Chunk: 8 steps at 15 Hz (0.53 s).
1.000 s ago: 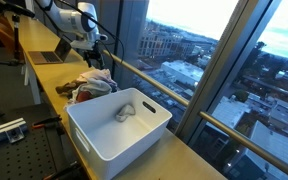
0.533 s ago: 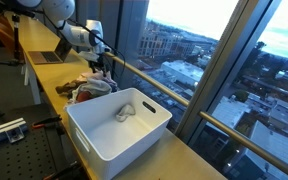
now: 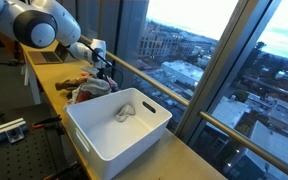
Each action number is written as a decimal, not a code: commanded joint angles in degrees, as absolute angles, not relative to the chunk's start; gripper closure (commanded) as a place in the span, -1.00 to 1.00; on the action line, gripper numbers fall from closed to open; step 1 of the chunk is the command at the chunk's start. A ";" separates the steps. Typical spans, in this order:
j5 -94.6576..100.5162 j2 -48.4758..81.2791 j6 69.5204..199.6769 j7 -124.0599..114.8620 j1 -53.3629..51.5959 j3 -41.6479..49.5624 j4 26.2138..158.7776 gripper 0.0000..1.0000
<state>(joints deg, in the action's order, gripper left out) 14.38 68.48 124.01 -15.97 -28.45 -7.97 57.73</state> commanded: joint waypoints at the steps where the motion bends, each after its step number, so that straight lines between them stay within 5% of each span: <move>1: 11.15 71.90 117.18 -17.06 -30.64 -6.05 50.76 -0.16; 8: 12.80 63.68 108.97 -18.63 -31.32 -6.66 49.40 0.86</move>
<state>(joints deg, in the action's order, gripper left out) 12.65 68.14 112.81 -17.64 -30.54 -6.81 49.44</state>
